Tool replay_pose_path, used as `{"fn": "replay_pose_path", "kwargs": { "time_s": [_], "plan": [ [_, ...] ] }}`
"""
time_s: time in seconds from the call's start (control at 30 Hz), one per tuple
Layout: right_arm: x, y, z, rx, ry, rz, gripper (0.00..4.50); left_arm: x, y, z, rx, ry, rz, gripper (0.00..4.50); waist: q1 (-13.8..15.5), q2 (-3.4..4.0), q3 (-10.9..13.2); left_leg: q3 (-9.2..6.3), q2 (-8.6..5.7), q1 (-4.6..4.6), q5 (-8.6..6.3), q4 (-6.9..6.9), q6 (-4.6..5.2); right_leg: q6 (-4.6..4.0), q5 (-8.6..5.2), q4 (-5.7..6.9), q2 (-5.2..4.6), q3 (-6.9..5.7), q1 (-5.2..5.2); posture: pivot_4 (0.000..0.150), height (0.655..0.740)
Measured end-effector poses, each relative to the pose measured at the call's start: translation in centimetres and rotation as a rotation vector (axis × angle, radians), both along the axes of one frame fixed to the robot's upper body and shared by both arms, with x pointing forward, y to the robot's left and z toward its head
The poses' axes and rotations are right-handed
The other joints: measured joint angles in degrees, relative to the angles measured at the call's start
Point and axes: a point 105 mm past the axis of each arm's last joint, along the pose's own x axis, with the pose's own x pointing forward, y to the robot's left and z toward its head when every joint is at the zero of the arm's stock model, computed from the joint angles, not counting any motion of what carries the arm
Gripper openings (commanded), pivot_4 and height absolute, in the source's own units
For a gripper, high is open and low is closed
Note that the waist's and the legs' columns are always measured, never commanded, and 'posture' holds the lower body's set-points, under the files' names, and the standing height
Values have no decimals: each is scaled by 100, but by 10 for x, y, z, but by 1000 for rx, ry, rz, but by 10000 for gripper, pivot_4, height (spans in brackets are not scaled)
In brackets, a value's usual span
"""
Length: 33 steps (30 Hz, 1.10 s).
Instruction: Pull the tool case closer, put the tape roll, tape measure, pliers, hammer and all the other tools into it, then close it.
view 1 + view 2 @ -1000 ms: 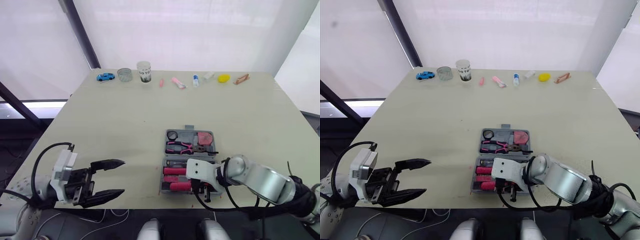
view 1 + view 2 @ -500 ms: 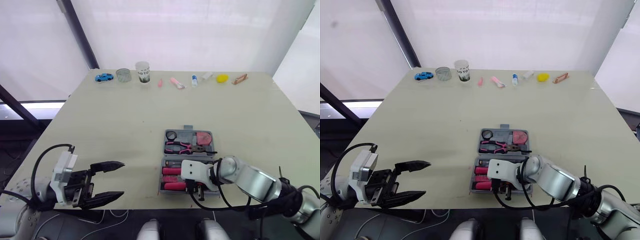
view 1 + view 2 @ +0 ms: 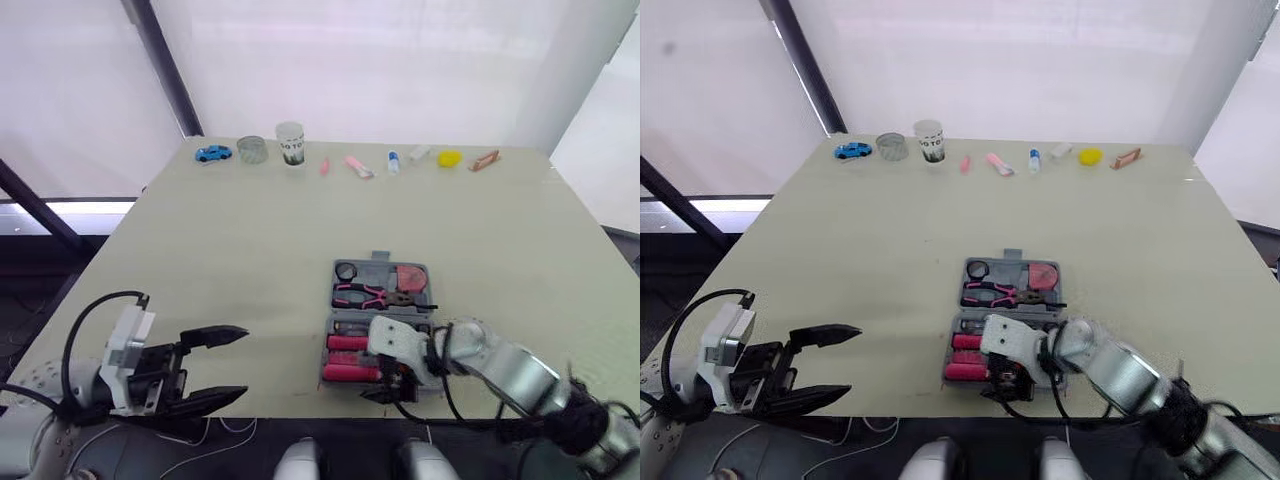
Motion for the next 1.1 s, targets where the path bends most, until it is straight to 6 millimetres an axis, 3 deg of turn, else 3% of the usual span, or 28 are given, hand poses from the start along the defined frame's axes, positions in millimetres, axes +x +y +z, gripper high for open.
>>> {"fn": "replay_pose_path", "kwargs": {
  "time_s": [0.03,0.1,0.13,0.3,0.4,0.5,0.7,0.8,0.97,1.1],
  "plan": [
    [1,1,5,65,3,-22,36568,1,0,1,-1,-5,-1,45000,0,-3,-2,0,-2,3,0,1,0,0,0,2,2,-1,2,1500,7400],
    [3,0,11,145,5,-52,28538,3,-2,1,-6,-14,-3,45000,-26,-4,-3,-1,-2,9,0,1,0,0,0,6,8,1,3,1500,7400],
    [4,0,12,167,12,-65,26833,3,-2,1,-8,-14,0,45000,-27,-5,-3,-1,-2,9,0,1,0,0,0,6,9,0,3,1500,7400],
    [9,0,7,272,33,-129,1042,4,-6,-4,-10,-2,1,45000,-15,-5,-3,0,-2,6,0,0,0,-1,1,6,9,0,3,1500,7400],
    [10,3,12,312,14,-129,416,4,-7,-5,-13,0,0,45000,-15,-5,-3,-1,-2,7,0,0,0,-1,0,7,9,-1,3,1500,7400],
    [11,-1,5,316,18,-141,416,4,-7,-6,-18,3,4,45000,-10,-5,-3,0,-2,6,0,0,0,0,0,5,8,-1,3,1500,7400],
    [16,-12,-17,256,12,-167,416,3,-11,-5,-19,-7,9,45000,-10,-5,-3,0,-3,8,0,0,0,-1,0,6,8,0,3,1500,7400],
    [11,-16,-34,169,-34,-90,416,3,-12,-7,-26,-5,21,45000,-14,-4,-6,1,-5,12,0,0,0,-1,0,5,8,1,8,1500,7400],
    [12,-17,-38,133,-66,-40,416,2,-12,-10,-30,5,31,45000,-8,-35,-64,-1,1,70,0,-15,-1,-16,-11,-2,5,-4,59,1500,7400],
    [13,-18,-33,234,-19,-128,416,5,-12,-15,-41,6,93,45000,5,-51,-76,-9,7,97,0,-39,-1,-20,-13,-3,-1,10,72,1500,7400]
  ]
}}
